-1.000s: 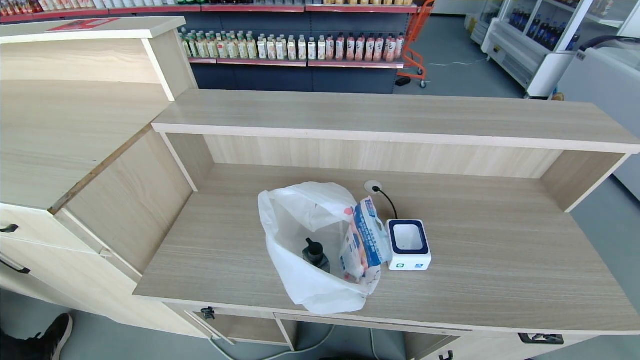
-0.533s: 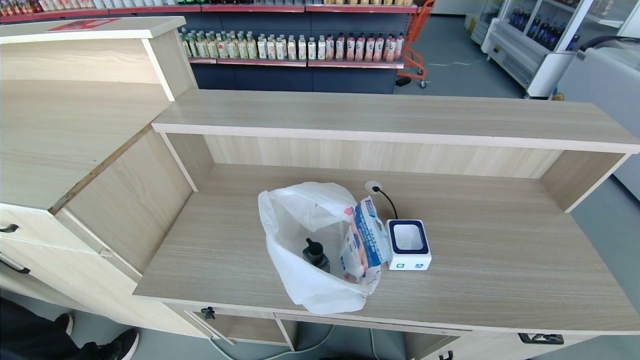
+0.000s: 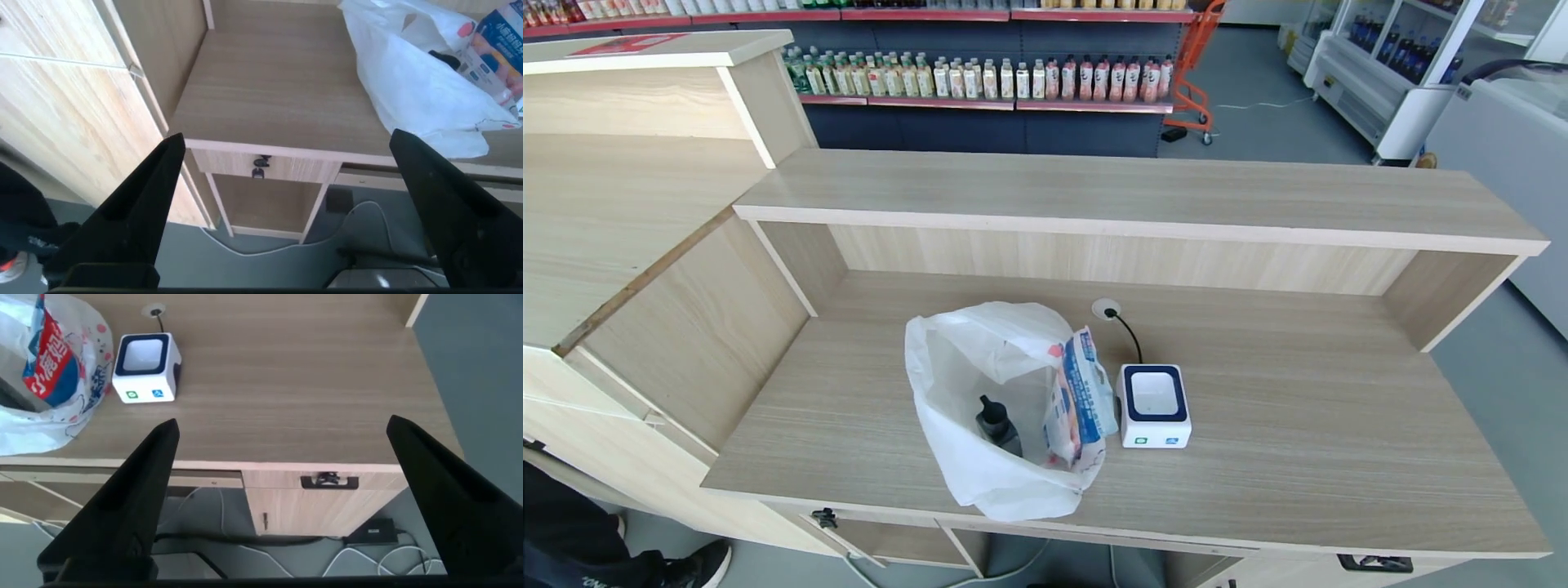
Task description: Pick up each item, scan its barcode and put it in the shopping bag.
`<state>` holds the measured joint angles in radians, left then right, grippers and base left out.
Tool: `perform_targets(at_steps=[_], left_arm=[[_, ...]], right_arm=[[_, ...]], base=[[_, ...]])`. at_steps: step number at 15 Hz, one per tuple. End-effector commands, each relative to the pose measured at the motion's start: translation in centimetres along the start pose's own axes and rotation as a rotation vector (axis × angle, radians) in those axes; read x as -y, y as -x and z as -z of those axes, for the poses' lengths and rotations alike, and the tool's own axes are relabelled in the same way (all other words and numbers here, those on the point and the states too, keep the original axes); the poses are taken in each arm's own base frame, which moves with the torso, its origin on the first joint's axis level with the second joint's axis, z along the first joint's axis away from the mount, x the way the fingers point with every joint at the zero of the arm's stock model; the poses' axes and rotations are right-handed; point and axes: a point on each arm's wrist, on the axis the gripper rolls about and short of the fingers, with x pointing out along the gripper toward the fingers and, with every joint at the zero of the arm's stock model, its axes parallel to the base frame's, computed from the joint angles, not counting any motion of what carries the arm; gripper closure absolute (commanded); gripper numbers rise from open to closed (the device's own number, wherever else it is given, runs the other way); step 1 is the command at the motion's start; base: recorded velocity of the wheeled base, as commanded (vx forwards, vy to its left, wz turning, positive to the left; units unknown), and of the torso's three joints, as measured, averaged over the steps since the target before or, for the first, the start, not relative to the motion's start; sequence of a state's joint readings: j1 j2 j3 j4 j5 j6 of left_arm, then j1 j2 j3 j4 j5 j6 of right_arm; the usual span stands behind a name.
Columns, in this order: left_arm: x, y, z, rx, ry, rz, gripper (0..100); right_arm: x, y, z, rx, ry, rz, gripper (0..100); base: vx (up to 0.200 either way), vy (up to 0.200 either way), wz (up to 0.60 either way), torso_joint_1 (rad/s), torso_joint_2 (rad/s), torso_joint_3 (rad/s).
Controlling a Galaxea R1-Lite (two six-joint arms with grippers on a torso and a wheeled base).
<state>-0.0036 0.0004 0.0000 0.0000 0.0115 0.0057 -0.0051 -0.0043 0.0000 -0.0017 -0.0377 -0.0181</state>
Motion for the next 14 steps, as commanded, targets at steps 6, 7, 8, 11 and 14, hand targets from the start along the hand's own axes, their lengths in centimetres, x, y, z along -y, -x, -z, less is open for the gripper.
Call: perform_targets(at_steps=[6,7,8,11,14], left_arm=[[0.00,0.00,0.00,0.000,0.006,-0.001,0],[0.00,0.00,0.00,0.000,0.006,-0.001,0],[0.00,0.00,0.00,0.000,0.003,-0.001,0],[0.00,0.00,0.00,0.000,0.006,-0.001,0],[0.00,0.00,0.00,0.000,0.006,-0.001,0]], right_arm=[[0.00,-0.03,-0.01,-0.004,0.000,0.000,0],[0.00,-0.03,-0.01,-0.004,0.000,-0.001,0],[0.00,-0.03,0.01,-0.006,0.001,-0.001,0],[0.00,-0.03,-0.01,-0.004,0.000,0.000,0],[0.00,-0.03,-0.01,-0.004,-0.001,0.000,0]], base=[[0.000,-0.133,0.00,0.002,0.00,0.002],[0.000,0.000,0.00,0.000,0.00,0.000],[0.000,0.000,0.00,0.000,0.00,0.000],[0.133,0.000,0.00,0.002,0.00,0.003],[0.133,0.000,0.00,-0.003,0.00,0.000]])
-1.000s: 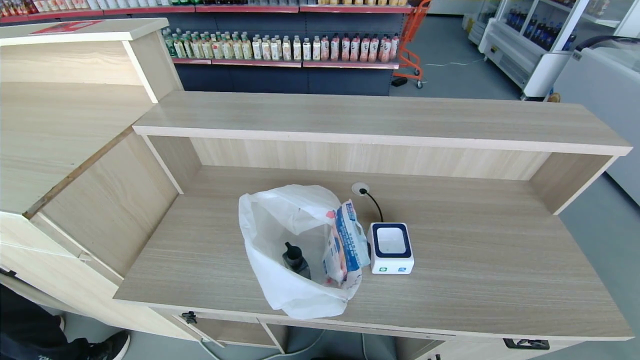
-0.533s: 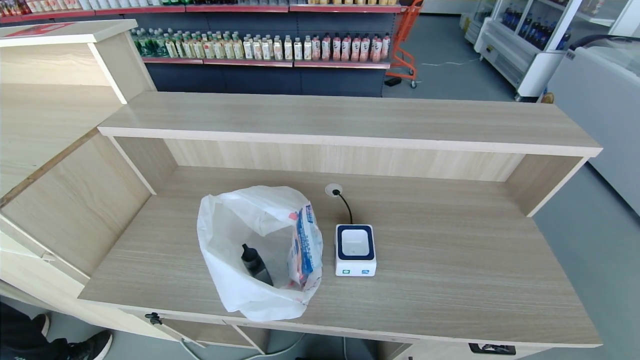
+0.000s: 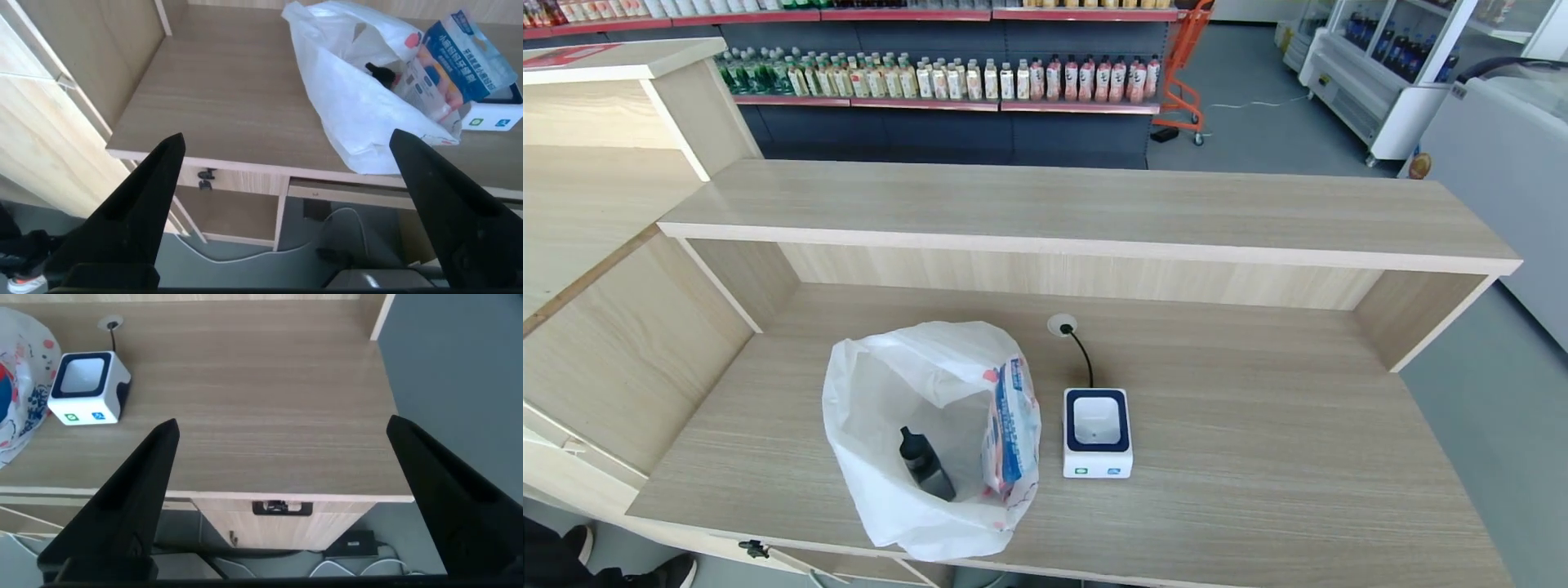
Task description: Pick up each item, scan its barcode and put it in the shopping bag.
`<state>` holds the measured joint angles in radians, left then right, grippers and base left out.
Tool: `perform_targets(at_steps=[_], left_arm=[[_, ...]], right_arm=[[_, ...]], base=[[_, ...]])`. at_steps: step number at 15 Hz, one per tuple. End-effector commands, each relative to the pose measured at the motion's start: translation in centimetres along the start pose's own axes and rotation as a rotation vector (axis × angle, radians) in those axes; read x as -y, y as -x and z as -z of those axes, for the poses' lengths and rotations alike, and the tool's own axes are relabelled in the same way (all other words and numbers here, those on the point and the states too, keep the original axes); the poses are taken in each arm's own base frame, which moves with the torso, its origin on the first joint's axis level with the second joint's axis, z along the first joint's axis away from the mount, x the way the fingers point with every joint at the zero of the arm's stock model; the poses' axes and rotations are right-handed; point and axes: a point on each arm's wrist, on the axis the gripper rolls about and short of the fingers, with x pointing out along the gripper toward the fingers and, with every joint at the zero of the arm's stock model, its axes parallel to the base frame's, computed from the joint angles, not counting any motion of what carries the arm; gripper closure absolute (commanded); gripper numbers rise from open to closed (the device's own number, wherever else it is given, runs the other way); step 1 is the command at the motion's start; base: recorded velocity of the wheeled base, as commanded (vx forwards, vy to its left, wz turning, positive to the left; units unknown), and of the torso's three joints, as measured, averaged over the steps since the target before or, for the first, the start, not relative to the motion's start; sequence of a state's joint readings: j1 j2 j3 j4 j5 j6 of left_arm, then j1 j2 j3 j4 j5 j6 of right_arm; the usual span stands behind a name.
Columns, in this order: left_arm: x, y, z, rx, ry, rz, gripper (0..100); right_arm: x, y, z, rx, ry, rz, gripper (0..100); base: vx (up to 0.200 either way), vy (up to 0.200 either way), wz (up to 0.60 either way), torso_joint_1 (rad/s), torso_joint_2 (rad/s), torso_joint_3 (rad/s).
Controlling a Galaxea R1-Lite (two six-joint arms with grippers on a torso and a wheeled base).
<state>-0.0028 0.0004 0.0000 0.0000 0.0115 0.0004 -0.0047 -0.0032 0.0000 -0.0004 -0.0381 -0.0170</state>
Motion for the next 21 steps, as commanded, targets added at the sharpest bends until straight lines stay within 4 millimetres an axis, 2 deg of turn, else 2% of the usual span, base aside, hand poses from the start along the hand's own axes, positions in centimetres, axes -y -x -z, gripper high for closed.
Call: perform_targets(at_steps=[1,8,13,18,19,21], left_arm=[[0.00,0.00,0.00,0.000,0.000,0.000,0],[-0.01,0.00,0.00,0.000,0.000,-0.002,0],[0.00,0.00,0.00,0.000,0.000,0.000,0],[-0.01,0.00,0.00,0.000,0.000,-0.002,0],[0.00,0.00,0.00,0.000,0.000,0.000,0],[-0.01,0.00,0.00,0.000,0.000,-0.002,0]], right_arm=[[0.00,-0.02,-0.02,-0.002,0.000,0.000,0],[0.00,-0.02,0.00,-0.004,-0.006,-0.001,0],[0.00,-0.02,0.00,-0.004,-0.005,-0.001,0],[0.00,-0.02,0.00,-0.004,-0.008,0.000,0],[0.00,-0.02,0.00,-0.004,-0.005,-0.001,100],[0.00,-0.02,0.00,-0.004,-0.008,0.000,100]], base=[[0.000,0.000,0.00,0.000,0.00,0.000],[0.000,0.000,0.00,0.000,0.00,0.000],[0.000,0.200,0.00,0.003,0.00,0.000],[0.000,0.000,0.00,0.000,0.00,0.000],[0.000,0.000,0.00,0.000,0.00,0.000],[0.000,0.000,0.00,0.000,0.00,0.000]])
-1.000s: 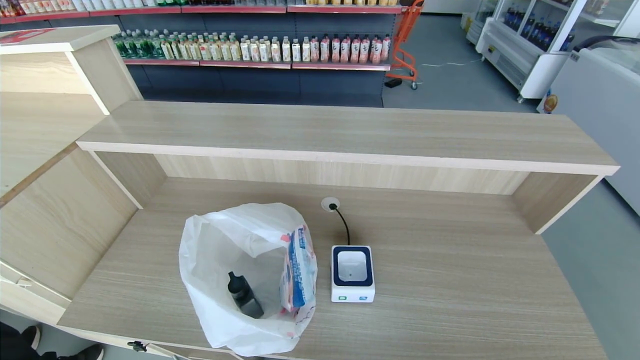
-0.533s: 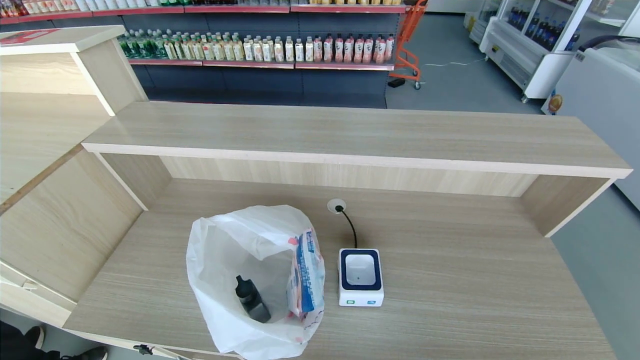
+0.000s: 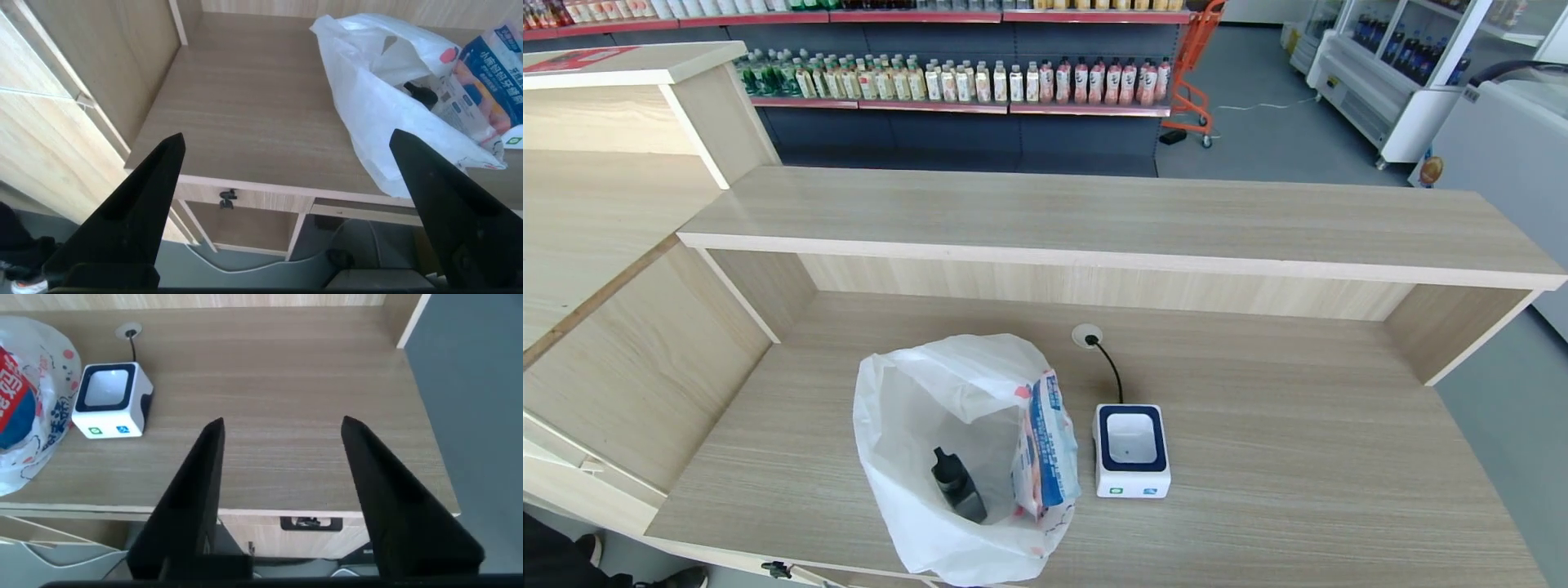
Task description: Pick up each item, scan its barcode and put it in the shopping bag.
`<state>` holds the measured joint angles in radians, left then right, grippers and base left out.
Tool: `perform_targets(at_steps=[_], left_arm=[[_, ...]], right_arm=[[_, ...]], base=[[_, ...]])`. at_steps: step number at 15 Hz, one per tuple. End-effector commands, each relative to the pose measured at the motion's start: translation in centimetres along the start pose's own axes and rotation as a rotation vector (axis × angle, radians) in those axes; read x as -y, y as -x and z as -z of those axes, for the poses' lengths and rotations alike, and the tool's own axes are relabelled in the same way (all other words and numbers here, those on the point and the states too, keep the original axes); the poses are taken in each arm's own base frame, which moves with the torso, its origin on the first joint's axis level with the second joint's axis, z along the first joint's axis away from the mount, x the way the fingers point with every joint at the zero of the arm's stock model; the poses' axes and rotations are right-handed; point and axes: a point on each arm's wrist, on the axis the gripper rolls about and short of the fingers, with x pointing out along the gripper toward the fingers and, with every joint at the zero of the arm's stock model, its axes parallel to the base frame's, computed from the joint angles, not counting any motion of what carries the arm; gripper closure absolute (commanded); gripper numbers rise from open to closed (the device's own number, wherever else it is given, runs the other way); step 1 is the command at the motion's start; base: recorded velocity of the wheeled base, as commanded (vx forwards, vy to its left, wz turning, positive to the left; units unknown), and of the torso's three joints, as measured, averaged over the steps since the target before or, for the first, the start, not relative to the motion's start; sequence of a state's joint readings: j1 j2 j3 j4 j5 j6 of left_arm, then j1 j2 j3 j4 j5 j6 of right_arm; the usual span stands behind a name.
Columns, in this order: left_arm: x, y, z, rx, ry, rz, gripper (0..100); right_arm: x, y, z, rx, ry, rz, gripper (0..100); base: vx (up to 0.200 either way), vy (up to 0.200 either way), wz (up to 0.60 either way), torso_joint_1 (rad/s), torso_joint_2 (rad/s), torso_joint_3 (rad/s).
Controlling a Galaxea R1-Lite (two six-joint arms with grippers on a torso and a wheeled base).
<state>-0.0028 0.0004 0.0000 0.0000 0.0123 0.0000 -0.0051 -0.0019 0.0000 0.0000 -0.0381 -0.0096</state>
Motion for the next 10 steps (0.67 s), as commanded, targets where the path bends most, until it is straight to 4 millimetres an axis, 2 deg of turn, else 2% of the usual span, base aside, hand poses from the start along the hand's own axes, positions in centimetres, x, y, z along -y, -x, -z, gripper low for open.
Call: perform_targets(at_steps=[1,10], left_arm=[[0.00,0.00,0.00,0.000,0.000,0.000,0],[0.00,0.00,0.00,0.000,0.000,0.000,0]], right_arm=[[0.00,-0.01,0.00,-0.002,0.000,0.000,100],[0.00,-0.01,0.00,-0.002,-0.006,0.000,100]], base=[[0.000,0.000,0.00,0.000,0.00,0.000],[0.000,0.000,0.00,0.000,0.00,0.000]])
